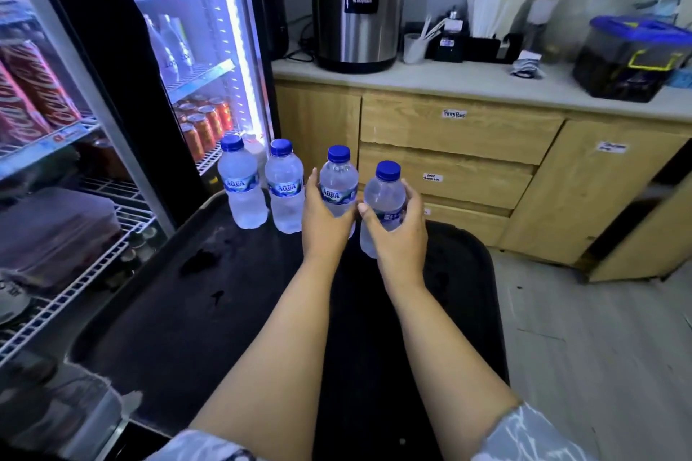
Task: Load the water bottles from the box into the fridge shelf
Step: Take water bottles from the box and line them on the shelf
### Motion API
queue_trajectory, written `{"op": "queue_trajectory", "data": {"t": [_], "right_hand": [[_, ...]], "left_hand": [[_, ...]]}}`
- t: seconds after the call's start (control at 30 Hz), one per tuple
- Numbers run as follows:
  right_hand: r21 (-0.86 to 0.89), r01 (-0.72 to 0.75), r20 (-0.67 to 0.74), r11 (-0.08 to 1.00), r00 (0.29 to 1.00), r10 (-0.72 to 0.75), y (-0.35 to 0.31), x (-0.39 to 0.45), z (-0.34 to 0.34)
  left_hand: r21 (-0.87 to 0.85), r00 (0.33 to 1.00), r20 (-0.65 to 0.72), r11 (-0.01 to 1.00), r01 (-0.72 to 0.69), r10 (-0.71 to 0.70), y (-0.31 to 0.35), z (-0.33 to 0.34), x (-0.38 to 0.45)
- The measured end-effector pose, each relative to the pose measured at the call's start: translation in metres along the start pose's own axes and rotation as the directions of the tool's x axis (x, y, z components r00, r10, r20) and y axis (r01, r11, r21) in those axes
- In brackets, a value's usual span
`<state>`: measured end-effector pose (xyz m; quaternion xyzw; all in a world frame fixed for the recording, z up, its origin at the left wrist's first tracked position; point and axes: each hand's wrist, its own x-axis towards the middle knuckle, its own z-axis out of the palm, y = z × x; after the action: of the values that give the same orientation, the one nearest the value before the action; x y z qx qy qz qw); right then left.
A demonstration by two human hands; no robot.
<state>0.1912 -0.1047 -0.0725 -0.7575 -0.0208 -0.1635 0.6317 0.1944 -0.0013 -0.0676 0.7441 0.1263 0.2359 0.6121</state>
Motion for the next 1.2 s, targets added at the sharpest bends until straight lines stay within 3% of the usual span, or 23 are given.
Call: {"op": "queue_trajectory", "data": {"t": [0.37, 0.7, 0.97, 1.2], "right_hand": [[0.037, 0.029, -0.044, 0.999, 0.999, -0.027, -0.028, -0.032, -0.004], [0.214, 0.121, 0.231, 0.969, 0.958, -0.17, -0.122, -0.135, 0.055], [0.439, 0.171, 0.44, 0.882, 0.815, -0.377, -0.222, -0.238, 0.153], [0.62, 0.076, 0.589, 0.781, 0.613, -0.527, -0.307, -0.344, 0.226]], "left_hand": [[0.042, 0.998, -0.061, 0.999, -0.019, 0.022, 0.018, -0.045, -0.035], [0.161, 0.955, -0.259, 0.982, -0.103, 0.143, 0.075, -0.216, -0.099], [0.251, 0.82, -0.523, 0.962, -0.112, 0.232, 0.125, -0.388, -0.157], [0.387, 0.623, -0.706, 0.92, -0.06, 0.337, 0.171, -0.52, -0.227]]}}
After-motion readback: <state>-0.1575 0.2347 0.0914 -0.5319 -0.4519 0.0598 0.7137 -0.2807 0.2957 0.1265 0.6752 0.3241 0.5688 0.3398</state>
